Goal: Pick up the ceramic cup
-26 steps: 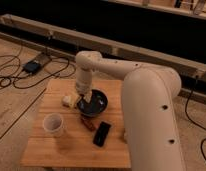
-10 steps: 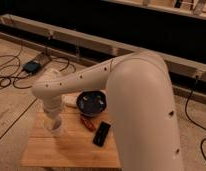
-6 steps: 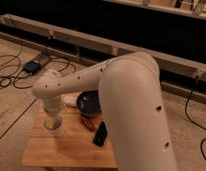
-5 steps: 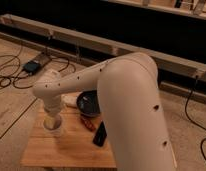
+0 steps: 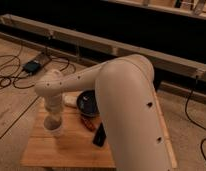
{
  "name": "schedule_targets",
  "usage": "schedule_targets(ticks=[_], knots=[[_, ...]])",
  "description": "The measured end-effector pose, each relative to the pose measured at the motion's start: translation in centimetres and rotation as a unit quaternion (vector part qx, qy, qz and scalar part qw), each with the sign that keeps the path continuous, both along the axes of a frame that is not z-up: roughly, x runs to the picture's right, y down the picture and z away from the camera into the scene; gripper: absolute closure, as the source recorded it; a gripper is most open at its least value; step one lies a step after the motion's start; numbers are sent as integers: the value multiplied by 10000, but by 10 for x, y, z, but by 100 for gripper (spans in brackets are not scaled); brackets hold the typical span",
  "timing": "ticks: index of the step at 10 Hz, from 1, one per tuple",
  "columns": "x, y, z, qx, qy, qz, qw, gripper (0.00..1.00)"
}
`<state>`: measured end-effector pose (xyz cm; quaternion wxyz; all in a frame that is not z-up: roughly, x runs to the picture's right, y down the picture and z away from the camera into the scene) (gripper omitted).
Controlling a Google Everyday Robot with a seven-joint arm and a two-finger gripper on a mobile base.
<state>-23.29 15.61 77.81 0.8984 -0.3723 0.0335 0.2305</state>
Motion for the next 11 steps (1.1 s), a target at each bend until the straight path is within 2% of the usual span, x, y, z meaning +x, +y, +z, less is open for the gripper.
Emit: schedule_targets(ticks=[2, 3, 5, 9, 11], knots=[[3, -7, -4, -162, -119, 59, 9998, 99], [5, -14, -7, -248, -194, 101, 9995, 100], [12, -43, -17, -347, -328, 203, 9987, 100], [30, -94, -22, -454, -403, 316, 9977, 100], [36, -111, -24, -525, -454, 335, 9970, 100]])
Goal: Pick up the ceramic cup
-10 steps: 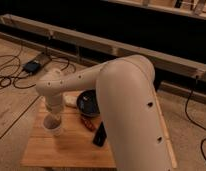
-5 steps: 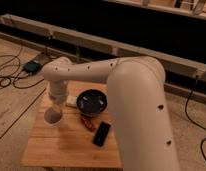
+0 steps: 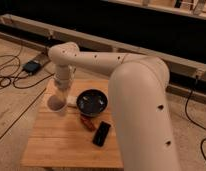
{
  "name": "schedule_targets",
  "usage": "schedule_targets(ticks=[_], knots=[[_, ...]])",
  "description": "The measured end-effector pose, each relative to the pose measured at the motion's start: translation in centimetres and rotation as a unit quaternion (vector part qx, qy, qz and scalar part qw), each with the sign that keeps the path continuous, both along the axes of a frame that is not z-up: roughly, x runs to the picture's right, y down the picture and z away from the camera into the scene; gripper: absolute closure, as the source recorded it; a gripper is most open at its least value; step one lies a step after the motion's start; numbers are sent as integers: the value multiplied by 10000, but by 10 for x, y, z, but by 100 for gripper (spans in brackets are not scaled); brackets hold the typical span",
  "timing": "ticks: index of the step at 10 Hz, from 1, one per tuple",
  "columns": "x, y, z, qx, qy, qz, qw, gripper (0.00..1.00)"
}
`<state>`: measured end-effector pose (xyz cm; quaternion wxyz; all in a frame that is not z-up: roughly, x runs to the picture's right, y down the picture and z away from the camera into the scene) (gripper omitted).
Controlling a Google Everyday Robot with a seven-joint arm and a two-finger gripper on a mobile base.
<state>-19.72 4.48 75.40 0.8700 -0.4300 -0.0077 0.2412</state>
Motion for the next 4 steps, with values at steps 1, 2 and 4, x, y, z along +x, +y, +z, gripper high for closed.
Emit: schedule_targets(ticks=[1, 2, 4], knots=[[1, -4, -1, -29, -22, -3, 10000, 100], [2, -4, -1, -35, -20, -8, 10000, 100], [2, -4, -1, -34, -20, -8, 10000, 100]])
